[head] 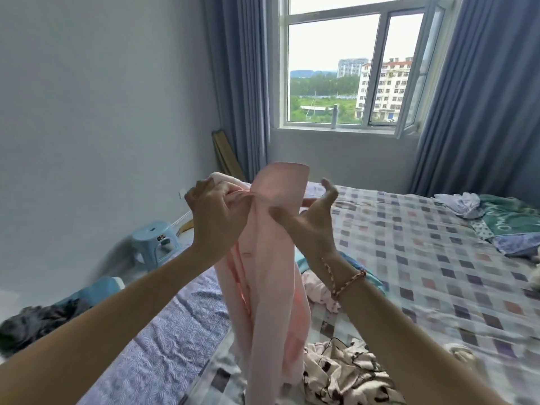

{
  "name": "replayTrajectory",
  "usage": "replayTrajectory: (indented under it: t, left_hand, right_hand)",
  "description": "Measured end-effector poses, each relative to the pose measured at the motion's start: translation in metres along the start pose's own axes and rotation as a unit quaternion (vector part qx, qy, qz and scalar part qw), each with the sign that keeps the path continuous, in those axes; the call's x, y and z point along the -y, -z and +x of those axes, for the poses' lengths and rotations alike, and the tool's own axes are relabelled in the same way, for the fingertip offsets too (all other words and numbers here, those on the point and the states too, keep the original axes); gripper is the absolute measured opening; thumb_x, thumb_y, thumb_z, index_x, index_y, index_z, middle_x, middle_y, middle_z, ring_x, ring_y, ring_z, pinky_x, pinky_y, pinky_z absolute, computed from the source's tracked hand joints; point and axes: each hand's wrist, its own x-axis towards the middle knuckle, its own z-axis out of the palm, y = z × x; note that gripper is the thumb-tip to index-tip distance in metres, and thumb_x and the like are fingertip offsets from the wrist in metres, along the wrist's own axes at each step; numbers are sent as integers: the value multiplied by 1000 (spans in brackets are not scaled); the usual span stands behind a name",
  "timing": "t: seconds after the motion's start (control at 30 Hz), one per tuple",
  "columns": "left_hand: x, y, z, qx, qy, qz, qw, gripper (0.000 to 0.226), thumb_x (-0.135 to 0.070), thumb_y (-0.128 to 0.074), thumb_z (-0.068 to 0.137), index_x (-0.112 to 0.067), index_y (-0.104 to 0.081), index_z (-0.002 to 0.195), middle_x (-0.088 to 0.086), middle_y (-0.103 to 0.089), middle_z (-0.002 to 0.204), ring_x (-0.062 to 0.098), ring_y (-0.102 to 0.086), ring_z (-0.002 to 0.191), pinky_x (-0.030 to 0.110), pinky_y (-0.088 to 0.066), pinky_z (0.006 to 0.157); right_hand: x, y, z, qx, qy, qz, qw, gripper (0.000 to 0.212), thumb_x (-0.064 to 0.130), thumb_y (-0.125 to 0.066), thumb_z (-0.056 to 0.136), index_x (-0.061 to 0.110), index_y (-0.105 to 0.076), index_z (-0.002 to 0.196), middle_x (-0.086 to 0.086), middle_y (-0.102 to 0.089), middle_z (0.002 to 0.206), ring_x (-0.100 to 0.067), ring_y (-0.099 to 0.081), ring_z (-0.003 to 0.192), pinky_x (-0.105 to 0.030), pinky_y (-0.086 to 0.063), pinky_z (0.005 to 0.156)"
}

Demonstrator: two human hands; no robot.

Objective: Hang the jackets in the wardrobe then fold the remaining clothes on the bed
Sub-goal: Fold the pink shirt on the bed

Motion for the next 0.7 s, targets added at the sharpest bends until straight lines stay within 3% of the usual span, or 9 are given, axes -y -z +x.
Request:
replayTrajectory:
  t: [0.07,0.13,0.23,0.3,0.37,0.43,0.47,0.57,0.7]
  left_hand:
    - [3,13,-3,-16,7,20,1000,37,-49,-56,73,-14,-66,68,1,-60,69,22,-52,81,26,-22,80]
    - [14,28,-6,-23,11,61,998,30,-44,-60,74,-15,-66,68,3,-61,69,22,-53,83,24,-19,85]
    - [30,48,-7,-13,-18,94,995,29,-39,-53,77,-13,-62,66,5,-61,68,18,-54,81,15,-12,100]
    - [47,68,-11,5,-7,96,995,36,-40,-51,76,-6,-60,66,13,-62,70,28,-59,78,21,-20,109]
    - [47,88,-18,-2,36,60,998,38,-41,-52,75,-4,-61,70,14,-66,81,31,-62,81,30,-43,93]
    - [51,112,-29,-43,73,48,995,26,-30,-58,74,-5,-62,73,3,-63,80,25,-61,73,25,-43,68]
    - [48,119,-31,-57,83,42,994,20,-25,-60,73,-5,-63,74,0,-62,78,22,-59,69,25,-43,64]
    - [58,149,-30,-71,126,42,989,19,-28,-65,72,-10,-65,78,2,-64,74,7,-57,62,25,-46,63]
    - [71,170,-7,13,87,105,991,14,-26,-73,75,-15,-64,75,-7,-60,66,-7,-56,60,9,-39,57]
  right_hand:
    - [-23,-23,-21,47,-122,-26,991,44,18,-76,70,10,-51,106,-4,-63,79,-25,-63,80,-41,-53,73]
    - [-49,-44,-38,77,-145,-68,984,18,19,-64,75,2,-62,82,-11,-62,74,-28,-59,76,-42,-48,66]
    - [-68,-39,-35,-13,-114,-94,989,20,0,-48,84,3,-51,65,-8,-49,62,-23,-45,68,-35,-29,56]
    - [-70,-33,-26,-35,-29,-113,993,27,-2,-46,87,4,-48,62,-8,-49,59,-21,-41,64,-35,-27,57]
    - [-65,-24,-23,-51,86,-181,978,22,0,-48,90,1,-61,73,-12,-58,68,-21,-46,64,-29,-32,56]
    - [-56,-31,-29,-62,174,-204,961,20,5,-50,90,2,-68,83,-12,-63,71,-20,-50,61,-20,-28,53]
    - [-48,-26,-33,-69,198,-203,956,21,9,-51,89,3,-69,81,-9,-63,68,-17,-51,59,-19,-27,53]
    - [-22,-28,-45,-4,197,-182,963,28,22,-60,90,10,-62,64,11,-47,49,-8,-44,56,-13,-32,55]
    - [-3,-21,-34,155,139,-225,952,51,40,-65,78,3,-44,51,3,-34,45,-9,-32,51,-18,-29,49]
